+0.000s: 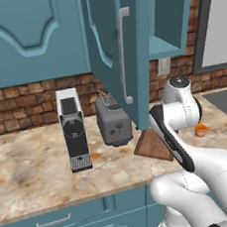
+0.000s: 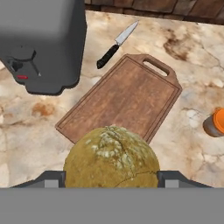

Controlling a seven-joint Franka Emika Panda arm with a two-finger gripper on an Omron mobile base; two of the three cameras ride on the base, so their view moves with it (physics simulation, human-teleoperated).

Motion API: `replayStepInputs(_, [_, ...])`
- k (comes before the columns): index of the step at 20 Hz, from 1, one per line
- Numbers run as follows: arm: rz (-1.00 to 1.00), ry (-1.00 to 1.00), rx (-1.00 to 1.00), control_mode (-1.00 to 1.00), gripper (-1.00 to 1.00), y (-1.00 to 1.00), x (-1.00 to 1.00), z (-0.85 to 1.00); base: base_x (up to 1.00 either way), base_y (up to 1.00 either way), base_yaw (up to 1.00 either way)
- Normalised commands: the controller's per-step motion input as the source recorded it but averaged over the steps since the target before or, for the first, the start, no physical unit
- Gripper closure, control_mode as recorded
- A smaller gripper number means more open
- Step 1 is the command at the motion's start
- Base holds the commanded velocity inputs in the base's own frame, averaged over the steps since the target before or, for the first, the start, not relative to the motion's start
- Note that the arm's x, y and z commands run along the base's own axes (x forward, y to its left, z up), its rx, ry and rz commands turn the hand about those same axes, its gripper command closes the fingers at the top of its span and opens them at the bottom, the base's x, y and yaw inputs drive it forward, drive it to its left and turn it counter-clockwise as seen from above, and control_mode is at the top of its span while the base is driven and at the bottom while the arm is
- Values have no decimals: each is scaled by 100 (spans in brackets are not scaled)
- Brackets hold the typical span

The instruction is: Pick the bread, place it on the cutting board, pick the jam, place it on the counter, and close the cabinet.

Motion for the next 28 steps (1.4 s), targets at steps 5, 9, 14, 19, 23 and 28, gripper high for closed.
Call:
replayStepInputs(5, [0, 0, 0, -100, 100, -4, 24, -17, 0, 0, 0])
replayStepInputs(9, [0, -2, 0, -100, 100, -3, 24, -17, 0, 0, 0])
replayStepInputs(14, [0, -2, 0, -100, 100, -1, 27, -19, 0, 0, 0])
replayStepInputs(19, [0, -1, 0, -100, 100, -1, 26, -22, 0, 0, 0])
replayStepInputs(23, [0, 0, 0, -100, 100, -5, 22, -23, 0, 0, 0])
replayStepInputs(28, [0, 0, 0, -100, 100, -5, 13, -20, 0, 0, 0])
